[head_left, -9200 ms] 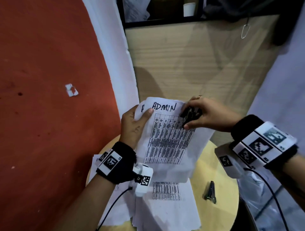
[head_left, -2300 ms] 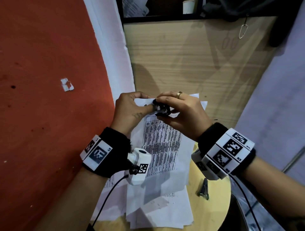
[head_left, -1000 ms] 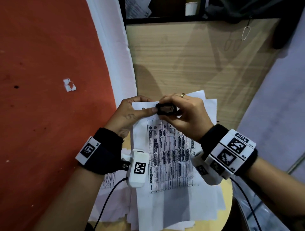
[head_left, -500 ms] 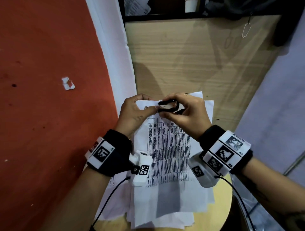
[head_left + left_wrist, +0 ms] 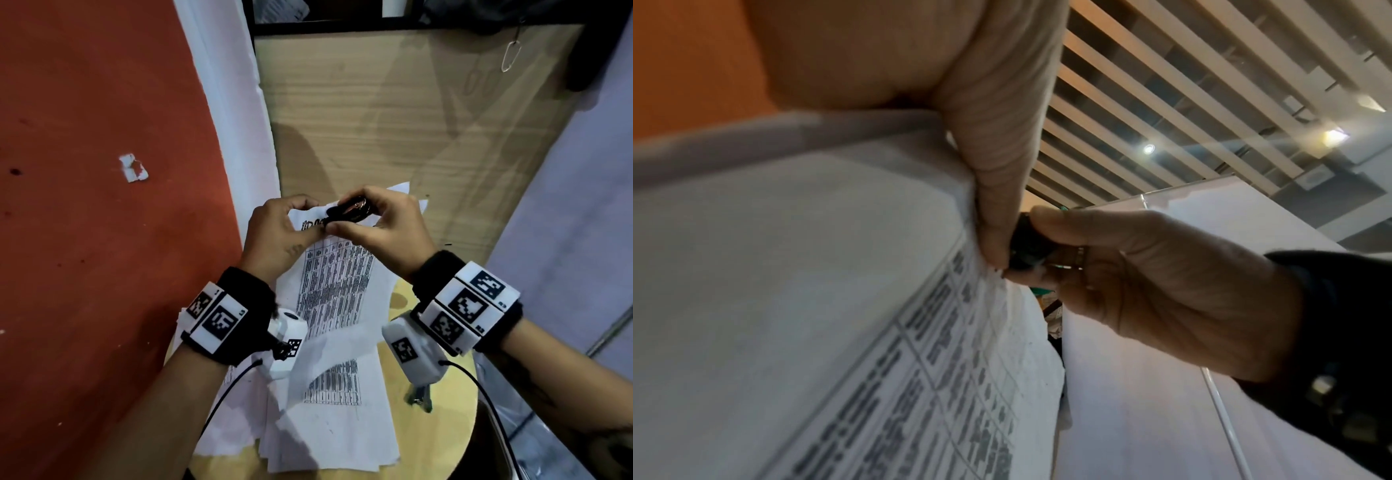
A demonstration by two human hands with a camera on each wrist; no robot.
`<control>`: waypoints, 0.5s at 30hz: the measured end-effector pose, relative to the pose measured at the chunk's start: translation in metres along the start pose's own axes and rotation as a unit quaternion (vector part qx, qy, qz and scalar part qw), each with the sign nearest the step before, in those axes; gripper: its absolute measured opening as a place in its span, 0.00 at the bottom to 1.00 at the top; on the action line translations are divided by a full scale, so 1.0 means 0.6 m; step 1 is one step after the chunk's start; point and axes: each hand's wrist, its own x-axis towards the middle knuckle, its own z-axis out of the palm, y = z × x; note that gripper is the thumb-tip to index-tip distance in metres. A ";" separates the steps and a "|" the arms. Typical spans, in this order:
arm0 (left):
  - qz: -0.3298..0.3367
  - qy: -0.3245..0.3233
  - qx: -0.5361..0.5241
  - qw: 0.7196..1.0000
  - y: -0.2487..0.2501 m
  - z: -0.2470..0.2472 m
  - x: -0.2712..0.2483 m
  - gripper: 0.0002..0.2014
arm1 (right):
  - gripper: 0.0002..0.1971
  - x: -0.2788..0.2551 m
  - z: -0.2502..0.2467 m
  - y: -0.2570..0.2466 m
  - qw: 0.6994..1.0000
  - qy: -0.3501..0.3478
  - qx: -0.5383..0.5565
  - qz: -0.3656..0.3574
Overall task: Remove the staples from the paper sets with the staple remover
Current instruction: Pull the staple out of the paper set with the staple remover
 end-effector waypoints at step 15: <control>-0.033 0.028 0.013 0.999 -0.014 -0.007 0.008 0.26 | 0.11 -0.002 0.004 0.000 0.975 0.029 -0.145 -0.169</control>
